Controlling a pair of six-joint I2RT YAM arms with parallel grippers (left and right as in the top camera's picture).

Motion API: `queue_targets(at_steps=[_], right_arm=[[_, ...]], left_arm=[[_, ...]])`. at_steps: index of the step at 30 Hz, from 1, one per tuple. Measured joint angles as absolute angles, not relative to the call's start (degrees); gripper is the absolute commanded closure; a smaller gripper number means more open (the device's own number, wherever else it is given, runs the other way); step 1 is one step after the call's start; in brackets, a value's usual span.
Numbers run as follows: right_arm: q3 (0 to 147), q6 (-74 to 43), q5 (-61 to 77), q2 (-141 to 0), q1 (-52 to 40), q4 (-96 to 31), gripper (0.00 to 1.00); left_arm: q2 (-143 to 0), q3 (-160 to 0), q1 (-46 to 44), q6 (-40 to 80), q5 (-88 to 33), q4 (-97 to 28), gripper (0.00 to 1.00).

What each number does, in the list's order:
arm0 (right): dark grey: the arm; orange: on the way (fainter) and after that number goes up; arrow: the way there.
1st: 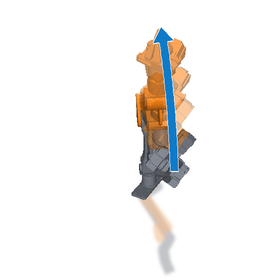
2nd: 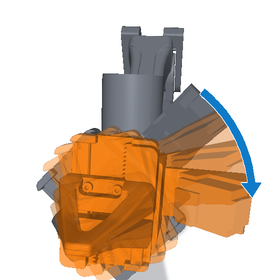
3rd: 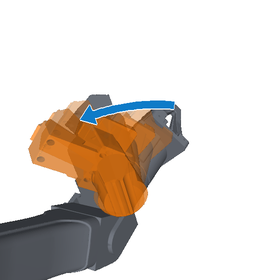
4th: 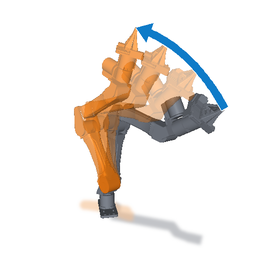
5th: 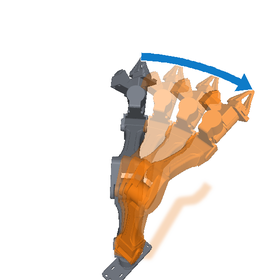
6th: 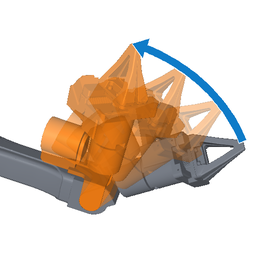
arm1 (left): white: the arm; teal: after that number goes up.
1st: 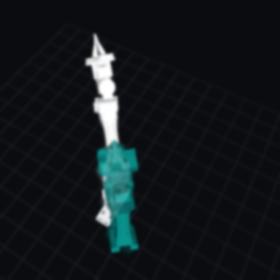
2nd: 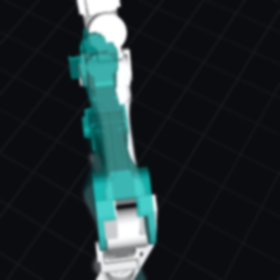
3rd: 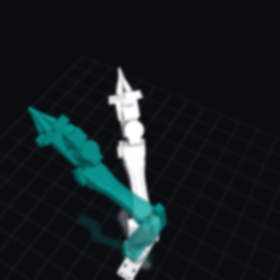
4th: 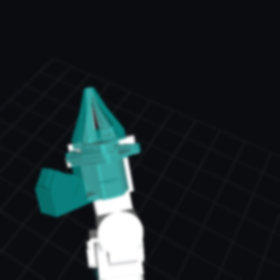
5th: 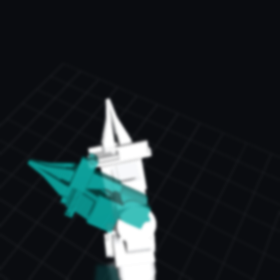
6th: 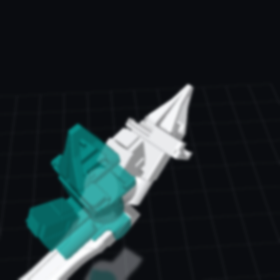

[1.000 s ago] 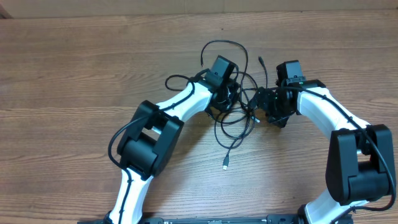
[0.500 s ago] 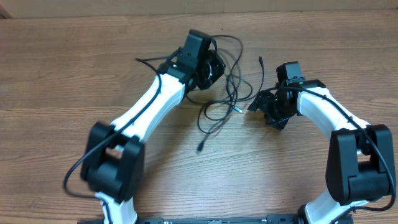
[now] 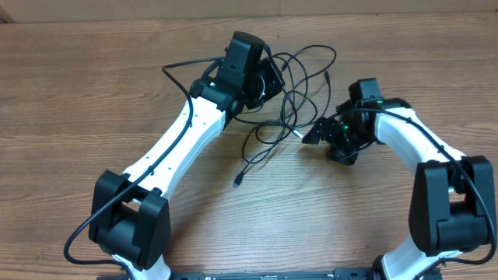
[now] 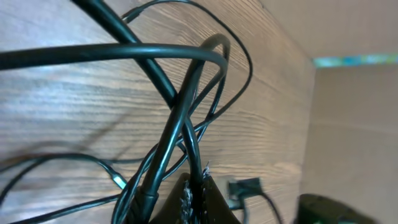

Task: Untangle cables
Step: 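Pull the left gripper up-left, drawing one cable out of the pile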

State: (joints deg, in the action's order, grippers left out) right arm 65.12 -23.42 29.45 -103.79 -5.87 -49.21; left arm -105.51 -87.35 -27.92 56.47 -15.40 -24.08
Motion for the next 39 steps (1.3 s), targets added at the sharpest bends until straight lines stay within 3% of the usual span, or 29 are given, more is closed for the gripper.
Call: queue_targets(at_steps=[7,15,23,30,39], right_arm=[[69.8,-11.1,41.5,-103.4,-3.7,-53.5,0.14],[70.2,-5.8,49.7,-102.0,-3.5,-47.4,0.15],[70.2,-22.1,49.2,-101.9,-3.5,-36.9,0.15],[70.2,-36.0,43.0,-101.9,-3.9,-35.8,0.1],[70.2,-40.3,35.3,-101.9,-7.4,-35.3,0.1]], left_arm=[[-105.5,-87.4,-27.9,45.2,-15.4,-24.1,0.96],[-105.5,-87.4,-27.7,34.5,-18.9,-24.1,0.96],[-105.5,-87.4,-26.5,29.3,-27.4,-24.0,0.96],[-105.5,-87.4,-25.7,30.1,-33.1,-21.9,0.96],[-105.5,-87.4,-25.8,36.5,-39.1,-15.4,0.96]])
